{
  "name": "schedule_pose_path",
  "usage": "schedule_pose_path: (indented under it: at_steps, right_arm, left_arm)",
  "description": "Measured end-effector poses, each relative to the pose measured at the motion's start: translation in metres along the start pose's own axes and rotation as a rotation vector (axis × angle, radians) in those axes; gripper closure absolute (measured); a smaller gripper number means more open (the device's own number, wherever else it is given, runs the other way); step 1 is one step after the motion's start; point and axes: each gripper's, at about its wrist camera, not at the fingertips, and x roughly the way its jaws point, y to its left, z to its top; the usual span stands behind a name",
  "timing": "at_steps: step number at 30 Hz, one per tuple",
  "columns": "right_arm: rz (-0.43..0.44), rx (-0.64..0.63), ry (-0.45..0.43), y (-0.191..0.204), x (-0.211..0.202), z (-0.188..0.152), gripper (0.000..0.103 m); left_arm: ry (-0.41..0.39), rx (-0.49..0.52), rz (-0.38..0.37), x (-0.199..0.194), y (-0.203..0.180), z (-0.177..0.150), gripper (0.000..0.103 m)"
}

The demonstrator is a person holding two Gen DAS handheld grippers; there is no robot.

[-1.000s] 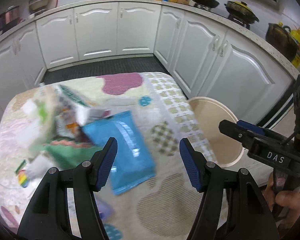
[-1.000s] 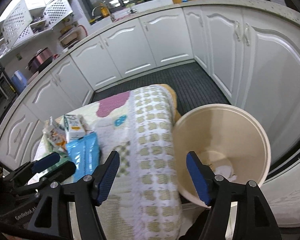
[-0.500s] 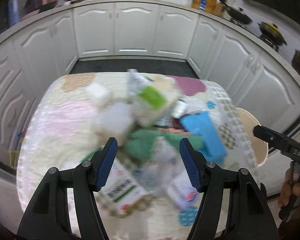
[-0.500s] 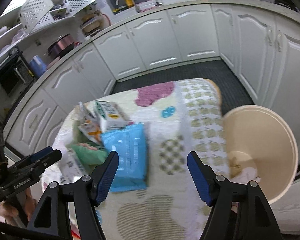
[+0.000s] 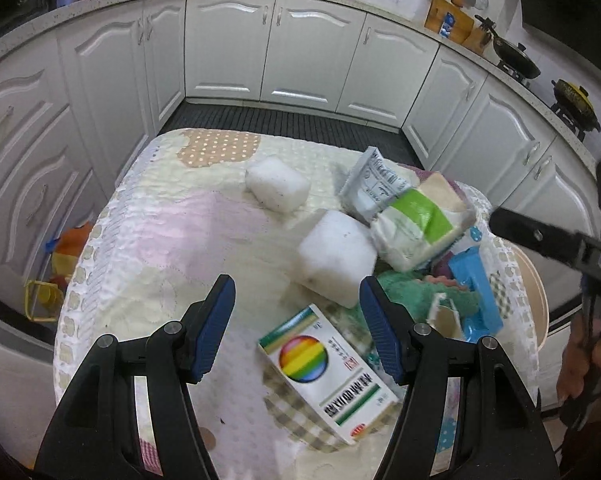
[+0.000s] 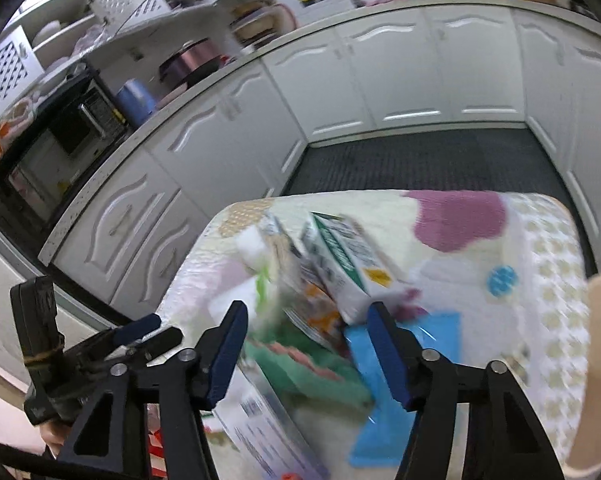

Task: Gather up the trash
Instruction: 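Grasp the white foam block with the left gripper while the right gripper grasps the bundled sticks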

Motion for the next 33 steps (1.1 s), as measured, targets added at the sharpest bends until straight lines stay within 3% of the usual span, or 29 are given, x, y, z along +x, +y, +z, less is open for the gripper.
schedule_pose_path:
  at_steps: [5, 10, 12, 17, 21, 27, 33]
  right_arm:
    - [0.005, -0.028, 0.044, 0.009, 0.033, 0.014, 0.054]
    - [0.018, -0.039, 0.050, 0.007, 0.044, 0.017, 0.082]
    - [0.028, -0.042, 0.034, 0.007, 0.039, 0.016, 0.087]
    - [0.052, -0.022, -0.010, 0.001, 0.019, 0.017, 0.088]
    - [0.065, 0.002, -0.048, -0.006, 0.001, 0.016, 0.088]
    - [0.047, -0.005, -0.082, -0.010, -0.024, 0.010, 0.088]
    - [0.034, -0.010, -0.094, -0.013, -0.042, -0.001, 0.088]
  left_arm:
    - [0.036, 0.010, -0.036, 0.020, 0.005, 0.011, 0.039]
    - [0.090, 0.005, -0.090, 0.045, 0.006, 0.020, 0.039]
    - [0.116, -0.014, -0.134, 0.054, 0.007, 0.021, 0.039]
    - [0.152, -0.054, -0.223, 0.068, 0.004, 0.022, 0.040]
    - [0.153, -0.041, -0.218, 0.070, 0.001, 0.021, 0.047]
    - [0.076, -0.095, -0.221, 0.040, 0.014, 0.025, 0.050]
    - [0.005, -0.047, -0.190, -0.001, 0.008, 0.024, 0.050]
